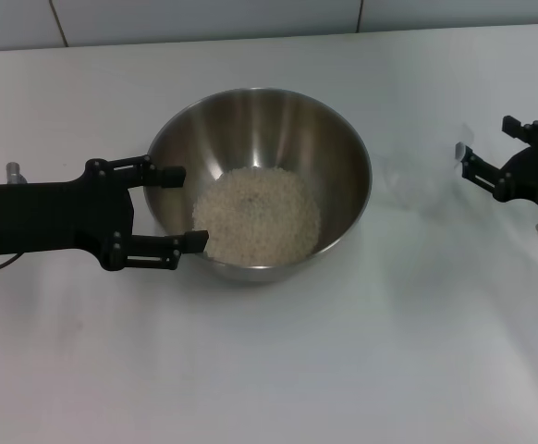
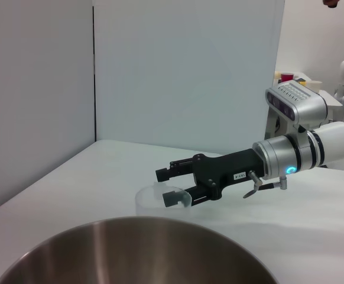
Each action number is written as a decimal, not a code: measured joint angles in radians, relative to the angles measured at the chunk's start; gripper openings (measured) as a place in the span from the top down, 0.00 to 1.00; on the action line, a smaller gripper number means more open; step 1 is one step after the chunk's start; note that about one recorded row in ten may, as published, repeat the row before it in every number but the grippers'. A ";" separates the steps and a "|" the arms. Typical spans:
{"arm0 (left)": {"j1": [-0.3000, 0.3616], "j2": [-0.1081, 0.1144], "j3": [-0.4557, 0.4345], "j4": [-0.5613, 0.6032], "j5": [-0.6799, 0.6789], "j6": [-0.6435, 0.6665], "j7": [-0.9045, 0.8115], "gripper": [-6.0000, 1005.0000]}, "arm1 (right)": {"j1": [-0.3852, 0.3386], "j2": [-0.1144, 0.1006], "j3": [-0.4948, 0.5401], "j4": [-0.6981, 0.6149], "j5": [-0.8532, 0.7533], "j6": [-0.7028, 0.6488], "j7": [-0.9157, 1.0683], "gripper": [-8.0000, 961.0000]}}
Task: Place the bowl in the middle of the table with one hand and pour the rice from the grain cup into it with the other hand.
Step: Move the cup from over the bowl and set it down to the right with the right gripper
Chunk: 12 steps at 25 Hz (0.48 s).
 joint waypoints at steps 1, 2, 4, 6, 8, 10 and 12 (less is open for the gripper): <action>0.000 0.000 0.000 -0.001 0.000 0.000 0.000 0.14 | -0.001 0.000 -0.001 0.000 0.000 0.000 0.000 0.24; 0.000 0.000 0.000 -0.001 0.001 0.000 0.000 0.14 | -0.002 0.000 -0.001 0.001 0.000 0.001 0.000 0.23; 0.000 0.000 0.000 -0.002 0.001 0.001 0.000 0.14 | -0.005 0.000 -0.002 0.002 0.000 0.001 0.000 0.22; 0.000 0.000 0.000 -0.002 0.001 0.001 0.000 0.14 | -0.010 0.001 -0.003 0.002 0.000 0.000 0.000 0.20; 0.000 0.000 0.000 -0.002 0.001 0.000 0.001 0.14 | -0.022 0.006 -0.003 0.002 0.002 -0.007 -0.001 0.20; 0.000 0.000 0.000 -0.003 0.001 -0.002 0.001 0.14 | -0.031 0.007 -0.002 0.005 0.005 -0.014 -0.002 0.20; 0.000 0.000 0.000 -0.003 0.001 -0.002 0.001 0.14 | -0.035 0.008 -0.001 0.009 0.005 -0.023 -0.002 0.20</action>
